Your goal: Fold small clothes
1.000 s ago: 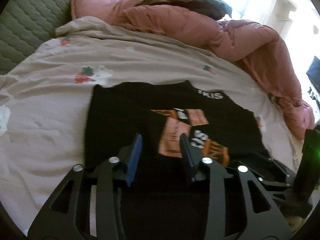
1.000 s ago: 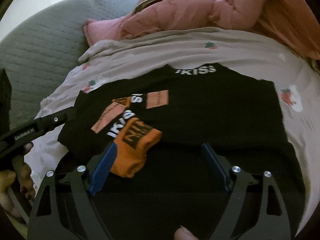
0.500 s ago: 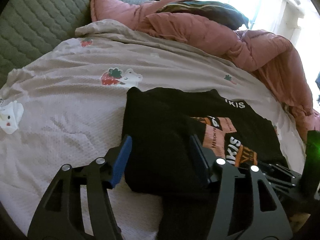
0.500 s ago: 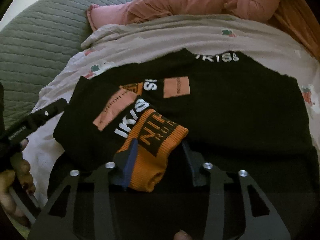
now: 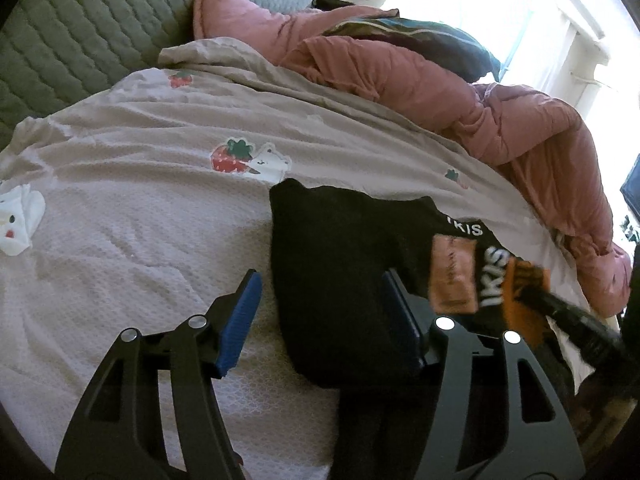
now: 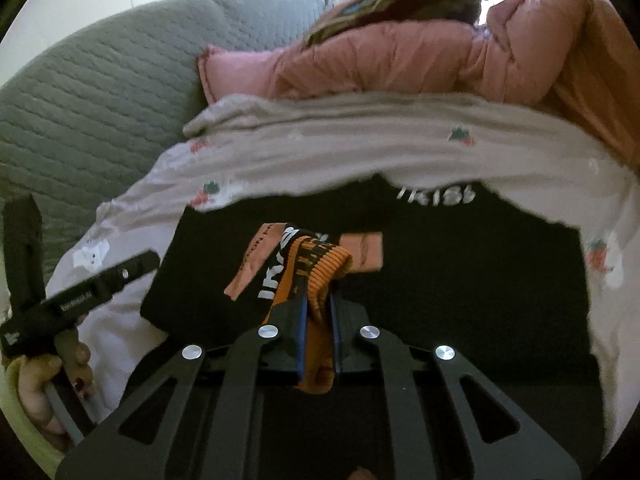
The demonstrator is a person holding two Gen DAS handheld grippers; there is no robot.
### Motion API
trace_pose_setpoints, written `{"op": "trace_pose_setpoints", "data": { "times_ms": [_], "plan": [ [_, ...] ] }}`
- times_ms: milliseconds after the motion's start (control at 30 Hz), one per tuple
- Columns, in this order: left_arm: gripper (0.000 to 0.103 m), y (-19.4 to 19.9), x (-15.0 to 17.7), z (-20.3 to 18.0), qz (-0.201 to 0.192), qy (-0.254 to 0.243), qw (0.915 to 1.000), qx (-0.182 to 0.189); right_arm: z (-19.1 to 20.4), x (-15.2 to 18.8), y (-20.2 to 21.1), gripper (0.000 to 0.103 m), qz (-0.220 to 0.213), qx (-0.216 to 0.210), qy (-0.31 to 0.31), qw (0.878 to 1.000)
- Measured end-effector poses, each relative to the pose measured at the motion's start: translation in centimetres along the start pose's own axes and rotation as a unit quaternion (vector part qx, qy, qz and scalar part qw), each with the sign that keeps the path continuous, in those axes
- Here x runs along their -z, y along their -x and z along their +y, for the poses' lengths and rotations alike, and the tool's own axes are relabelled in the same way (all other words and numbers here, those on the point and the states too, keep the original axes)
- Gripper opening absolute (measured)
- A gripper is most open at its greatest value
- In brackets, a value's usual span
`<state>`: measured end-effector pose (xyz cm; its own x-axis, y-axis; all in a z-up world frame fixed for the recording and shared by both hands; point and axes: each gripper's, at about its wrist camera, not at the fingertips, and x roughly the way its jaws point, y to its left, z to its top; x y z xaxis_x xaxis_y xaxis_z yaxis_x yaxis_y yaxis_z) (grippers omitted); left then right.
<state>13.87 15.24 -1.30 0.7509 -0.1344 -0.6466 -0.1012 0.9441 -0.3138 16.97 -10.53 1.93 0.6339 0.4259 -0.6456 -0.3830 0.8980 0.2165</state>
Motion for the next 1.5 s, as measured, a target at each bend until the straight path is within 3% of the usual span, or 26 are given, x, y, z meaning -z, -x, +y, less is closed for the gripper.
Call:
{"op": "trace_pose_setpoints", "data": {
  "times_ms": [333, 600, 1100, 1200, 1233, 1300, 1367, 1500],
  "plan": [
    [0.059, 0.1, -0.2, -0.6, 0.004, -0.006, 1.0, 0.007, -5.9, -1.6, 2.9, 0.007, -0.045, 0.077, -0.022, 0.996],
    [0.059, -0.1, -0.3, -2.2, 0.015, -0.021, 0.9996, 0.011, -11.5, -0.1, 2.5, 0.006, -0.035, 0.118, -0.069, 0.99],
    [0.059, -4.7, -1.6, -9.1, 0.067, -0.092, 0.9931, 0.028, -12.2, 1.3, 2.1, 0.006, -0.024, 0.12, -0.078, 0.989],
    [0.059, -6.4, -1.5, -10.8, 0.076, -0.132, 0.9881, 0.019, -12.2, 1.1, 2.0, 0.006, -0.022, 0.124, -0.077, 0.989],
    [0.065, -6.8, -1.4, -11.1, 0.079, -0.141, 0.9866, 0.019, -12.3, 1.0, 2.1, 0.007, -0.021, 0.128, -0.078, 0.988],
    [0.073, -7.8, -1.0, -11.2, 0.092, -0.148, 0.9846, 0.015, -12.5, 1.0, 2.2, 0.011, -0.023, 0.138, -0.082, 0.987],
    [0.073, -8.7, -0.3, -10.8, 0.106, -0.143, 0.9839, 0.017, -12.8, 1.1, 2.4, 0.024, -0.027, 0.151, -0.083, 0.985],
    [0.073, -9.5, 0.5, -10.0, 0.118, -0.141, 0.9829, 0.011, -13.2, 1.4, 2.6, 0.029, -0.024, 0.152, -0.097, 0.983]
  ]
}}
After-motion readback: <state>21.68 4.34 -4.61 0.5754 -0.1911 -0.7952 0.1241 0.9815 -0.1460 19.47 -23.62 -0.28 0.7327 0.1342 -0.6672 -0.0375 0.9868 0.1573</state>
